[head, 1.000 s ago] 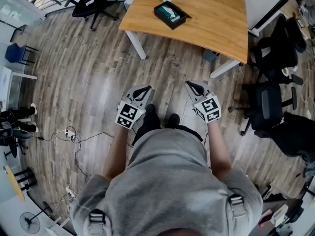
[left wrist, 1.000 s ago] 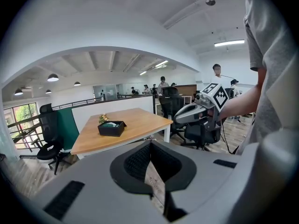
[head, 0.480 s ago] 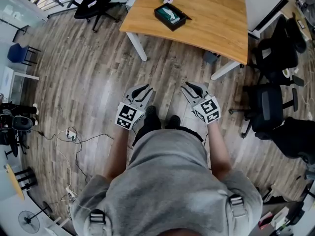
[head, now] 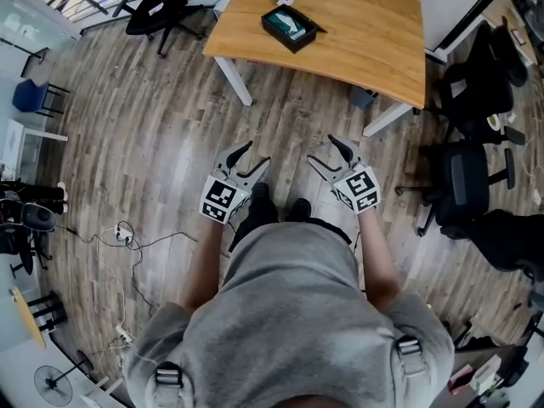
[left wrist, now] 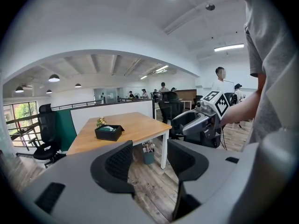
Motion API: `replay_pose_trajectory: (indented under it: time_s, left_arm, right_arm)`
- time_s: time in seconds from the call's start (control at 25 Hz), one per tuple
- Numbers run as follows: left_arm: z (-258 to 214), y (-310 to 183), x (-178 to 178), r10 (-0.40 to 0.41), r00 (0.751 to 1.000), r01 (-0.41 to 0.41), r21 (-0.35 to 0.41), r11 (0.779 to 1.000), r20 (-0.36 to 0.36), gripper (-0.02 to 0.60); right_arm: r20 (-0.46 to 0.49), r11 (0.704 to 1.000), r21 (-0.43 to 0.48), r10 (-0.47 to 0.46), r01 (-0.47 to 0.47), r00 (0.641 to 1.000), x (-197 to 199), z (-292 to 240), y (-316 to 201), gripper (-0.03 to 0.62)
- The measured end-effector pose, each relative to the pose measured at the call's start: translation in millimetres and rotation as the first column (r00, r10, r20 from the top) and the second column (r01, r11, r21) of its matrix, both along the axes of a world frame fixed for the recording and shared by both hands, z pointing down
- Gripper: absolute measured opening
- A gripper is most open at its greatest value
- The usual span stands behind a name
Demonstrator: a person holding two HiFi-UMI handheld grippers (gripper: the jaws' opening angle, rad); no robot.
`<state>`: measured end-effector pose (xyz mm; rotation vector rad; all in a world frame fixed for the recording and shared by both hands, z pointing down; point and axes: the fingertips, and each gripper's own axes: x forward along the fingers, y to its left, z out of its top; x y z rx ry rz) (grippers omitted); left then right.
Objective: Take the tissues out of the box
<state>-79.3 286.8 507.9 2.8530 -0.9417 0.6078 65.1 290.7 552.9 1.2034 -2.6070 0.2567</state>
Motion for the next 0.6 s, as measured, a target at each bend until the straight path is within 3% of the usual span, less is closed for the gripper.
replay_pose_trajectory:
  time_s: [0.6]
  left_arm:
    - [3.0, -14.3, 7.7, -0.003, 1.000, 0.003, -0.002, 1.000, 0.012, 0.257]
  right_arm:
    - [0.012, 1.000, -0.008, -0.001, 0.001, 1.000, 10.0, 6.8, -13.1, 0.337]
